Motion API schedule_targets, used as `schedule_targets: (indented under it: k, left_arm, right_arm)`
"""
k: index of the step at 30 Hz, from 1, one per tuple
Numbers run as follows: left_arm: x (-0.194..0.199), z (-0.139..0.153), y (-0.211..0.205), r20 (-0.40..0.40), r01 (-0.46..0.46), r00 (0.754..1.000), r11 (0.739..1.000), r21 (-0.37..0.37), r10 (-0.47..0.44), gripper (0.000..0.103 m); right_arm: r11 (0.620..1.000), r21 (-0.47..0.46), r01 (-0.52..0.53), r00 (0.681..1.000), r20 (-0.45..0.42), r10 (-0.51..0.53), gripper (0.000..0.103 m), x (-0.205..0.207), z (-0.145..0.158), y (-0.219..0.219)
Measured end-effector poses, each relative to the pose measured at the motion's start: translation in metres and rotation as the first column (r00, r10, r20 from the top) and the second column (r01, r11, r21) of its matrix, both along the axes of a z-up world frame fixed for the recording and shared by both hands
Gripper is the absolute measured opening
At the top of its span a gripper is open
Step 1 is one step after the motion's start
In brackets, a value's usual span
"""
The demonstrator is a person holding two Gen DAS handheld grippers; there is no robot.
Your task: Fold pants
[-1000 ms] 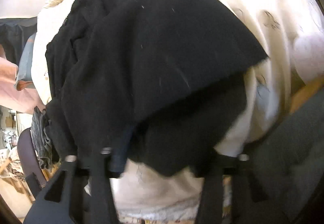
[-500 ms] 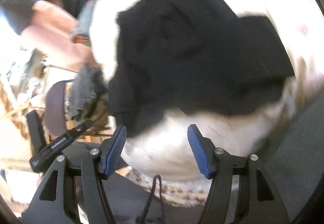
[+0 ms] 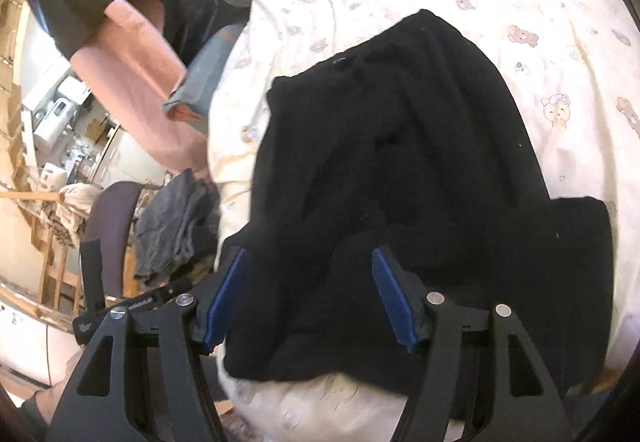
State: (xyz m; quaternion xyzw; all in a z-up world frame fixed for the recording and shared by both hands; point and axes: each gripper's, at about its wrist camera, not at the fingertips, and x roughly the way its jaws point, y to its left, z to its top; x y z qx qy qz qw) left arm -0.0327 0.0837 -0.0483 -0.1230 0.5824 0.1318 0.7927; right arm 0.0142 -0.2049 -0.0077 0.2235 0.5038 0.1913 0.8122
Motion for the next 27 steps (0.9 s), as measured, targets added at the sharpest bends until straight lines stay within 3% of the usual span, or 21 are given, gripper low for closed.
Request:
schedule_targets:
  k: [4, 8, 11, 13, 15, 16, 18, 27]
  left_arm:
    - [0.015, -0.029, 0.007, -0.047, -0.002, 0.999, 1.000, -0.015, 0.001, 0.074]
    - [0.027, -0.063, 0.012, -0.130, -0.016, 0.992, 0.996, -0.084, 0.005, 0.074]
    - [0.034, -0.077, 0.008, -0.144, 0.010, 0.989, 0.997, -0.078, -0.022, 0.072]
    - [0.037, -0.081, 0.004, -0.125, 0.044, 0.991, 0.993, -0.109, -0.057, 0.062]
    - [0.039, -0.081, -0.003, -0.111, 0.095, 0.988, 0.988, -0.124, -0.109, 0.020]
    - [0.040, -0.081, -0.008, -0.116, 0.125, 0.984, 0.985, -0.115, -0.138, 0.010]
    - [0.040, -0.075, -0.016, -0.114, 0.168, 0.978, 0.983, -0.074, -0.175, 0.006]
    - [0.026, -0.018, -0.022, 0.006, 0.226, 0.974, 0.973, -0.050, -0.226, 0.004]
  right_arm:
    - [1.000, -0.010, 0.022, 0.999, -0.040, -0.022, 0.067, 0.011, -0.023, -0.005]
    - [0.998, 0.026, 0.053, 0.994, -0.094, -0.050, 0.067, 0.013, -0.038, -0.012]
    - [0.996, 0.050, 0.075, 0.989, -0.128, -0.068, 0.067, 0.014, -0.045, -0.019]
    - [0.995, 0.046, 0.083, 0.987, -0.145, -0.076, 0.067, 0.015, -0.048, -0.021]
    - [0.995, 0.052, 0.090, 0.984, -0.162, -0.080, 0.067, 0.015, -0.051, -0.023]
    - [0.994, 0.060, 0.097, 0.982, -0.171, -0.085, 0.067, 0.015, -0.053, -0.025]
    - [0.991, 0.075, 0.112, 0.977, -0.188, -0.096, 0.067, 0.016, -0.055, -0.028]
    - [0.991, 0.056, 0.121, 0.975, -0.192, -0.108, 0.067, 0.015, -0.055, -0.027]
